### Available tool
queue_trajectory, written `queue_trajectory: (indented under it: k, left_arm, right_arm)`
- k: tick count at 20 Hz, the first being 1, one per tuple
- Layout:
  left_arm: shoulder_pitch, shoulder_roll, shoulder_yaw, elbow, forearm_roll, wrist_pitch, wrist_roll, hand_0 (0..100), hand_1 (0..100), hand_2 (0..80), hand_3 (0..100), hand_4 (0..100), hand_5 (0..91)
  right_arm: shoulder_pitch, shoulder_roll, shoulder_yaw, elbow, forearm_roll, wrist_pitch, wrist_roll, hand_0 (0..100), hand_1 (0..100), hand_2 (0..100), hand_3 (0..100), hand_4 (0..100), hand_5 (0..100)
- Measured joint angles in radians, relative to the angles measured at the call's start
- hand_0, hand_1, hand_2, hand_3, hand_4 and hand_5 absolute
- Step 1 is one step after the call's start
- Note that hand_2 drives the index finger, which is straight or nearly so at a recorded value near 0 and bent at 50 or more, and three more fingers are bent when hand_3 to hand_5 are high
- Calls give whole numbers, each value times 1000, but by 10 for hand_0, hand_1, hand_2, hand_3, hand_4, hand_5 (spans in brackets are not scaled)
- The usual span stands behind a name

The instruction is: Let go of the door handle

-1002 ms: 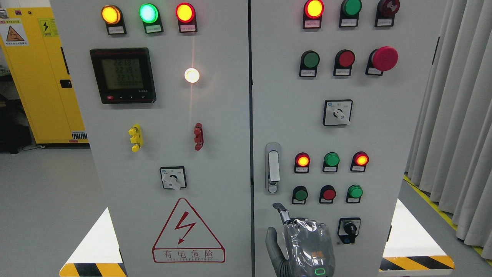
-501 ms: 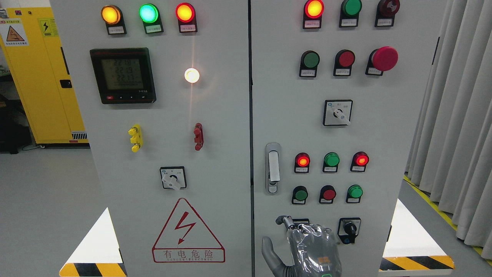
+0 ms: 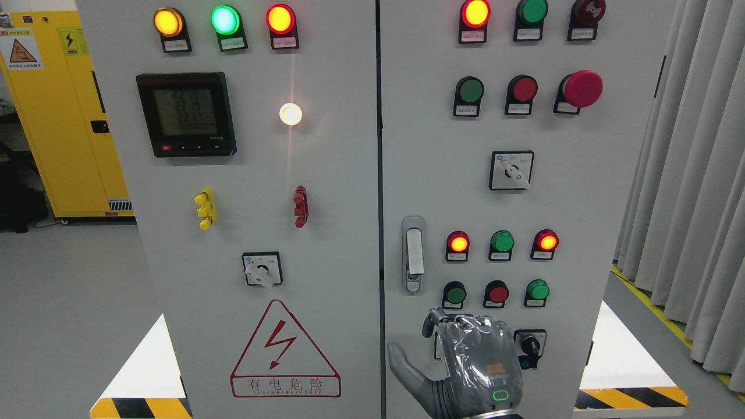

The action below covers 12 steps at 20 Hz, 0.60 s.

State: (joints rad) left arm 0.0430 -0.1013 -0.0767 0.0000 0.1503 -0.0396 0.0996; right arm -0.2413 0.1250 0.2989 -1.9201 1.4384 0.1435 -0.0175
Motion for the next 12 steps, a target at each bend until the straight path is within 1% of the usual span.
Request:
queue_trajectory:
  k: [1,3,7,9,12]
  left_arm:
    - [0,0,0,0,0,0,0,120,556,0,0,0,0]
    - [0,0,0,0,0,0,0,120,556,0,0,0,0]
    - [0,0,0,0,0,0,0,120,556,0,0,0,0]
    - [0,0,0,0,0,0,0,120,556,0,0,0,0]
    - [0,0,0,0,0,0,0,120,556,0,0,0,0]
  right_arm:
    - [-10,0,0,-3,2,2,8,260,195,1000,1000,1000,1000]
    - [-27,0,0,-6,11,8,14,260,214,1000,1000,1000,1000]
    - [-56,0,-1,-8,32,31,39,260,216,1000,1000,1000,1000]
    - [-68,0,-1,-4,37,42,51,261,196,1000,1000,1000,1000]
    - [-84,0,-1,3,43,53,56,262,192,1000,1000,1000,1000]
